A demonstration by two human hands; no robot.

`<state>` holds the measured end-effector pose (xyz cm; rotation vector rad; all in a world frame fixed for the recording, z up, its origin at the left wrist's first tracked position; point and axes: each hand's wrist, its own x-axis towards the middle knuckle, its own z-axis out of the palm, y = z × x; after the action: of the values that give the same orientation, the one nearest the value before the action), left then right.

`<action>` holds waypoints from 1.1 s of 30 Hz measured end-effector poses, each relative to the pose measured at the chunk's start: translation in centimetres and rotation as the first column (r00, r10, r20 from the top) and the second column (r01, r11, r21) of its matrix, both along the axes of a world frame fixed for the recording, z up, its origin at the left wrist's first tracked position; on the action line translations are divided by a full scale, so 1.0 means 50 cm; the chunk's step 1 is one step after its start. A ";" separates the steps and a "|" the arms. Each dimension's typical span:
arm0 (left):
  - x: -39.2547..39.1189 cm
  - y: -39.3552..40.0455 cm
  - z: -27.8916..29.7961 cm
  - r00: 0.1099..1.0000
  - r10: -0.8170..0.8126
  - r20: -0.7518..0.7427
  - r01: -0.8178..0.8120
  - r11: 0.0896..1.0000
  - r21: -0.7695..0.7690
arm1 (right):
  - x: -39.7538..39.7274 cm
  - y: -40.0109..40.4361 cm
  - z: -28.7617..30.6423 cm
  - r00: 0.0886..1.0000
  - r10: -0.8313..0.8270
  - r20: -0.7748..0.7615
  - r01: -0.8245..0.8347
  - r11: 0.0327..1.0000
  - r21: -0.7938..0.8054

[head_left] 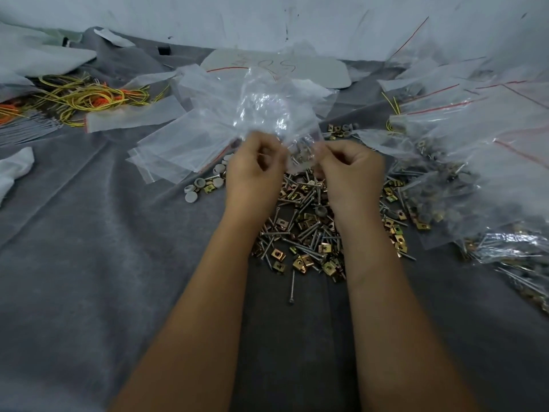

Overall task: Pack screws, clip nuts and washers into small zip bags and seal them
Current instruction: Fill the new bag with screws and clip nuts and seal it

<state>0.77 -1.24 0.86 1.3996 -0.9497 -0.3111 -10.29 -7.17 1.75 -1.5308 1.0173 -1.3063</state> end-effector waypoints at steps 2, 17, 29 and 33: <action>0.000 0.001 -0.002 0.974 0.219 0.066 -0.209 0.969 -0.128 | 0.004 0.003 -0.001 0.993 -0.120 -0.001 0.120 0.992 -0.033; 0.073 0.028 -0.013 0.744 0.650 0.156 -0.620 0.759 -0.200 | -0.002 -0.003 -0.014 0.687 -0.109 -0.719 -0.095 0.967 -0.238; 0.042 0.011 -0.032 0.865 0.053 0.500 -0.281 0.875 0.394 | -0.004 -0.002 -0.020 0.657 -0.162 -0.736 -0.108 0.947 -0.304; 0.040 0.012 -0.034 0.903 0.036 0.427 -0.236 0.874 0.425 | 0.000 0.003 -0.019 0.760 -0.216 -0.613 -0.036 0.928 -0.371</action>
<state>2.76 -0.63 -0.83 2.0289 -1.1521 -0.1404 -10.28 -7.04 0.78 -2.3483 1.3350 -1.0741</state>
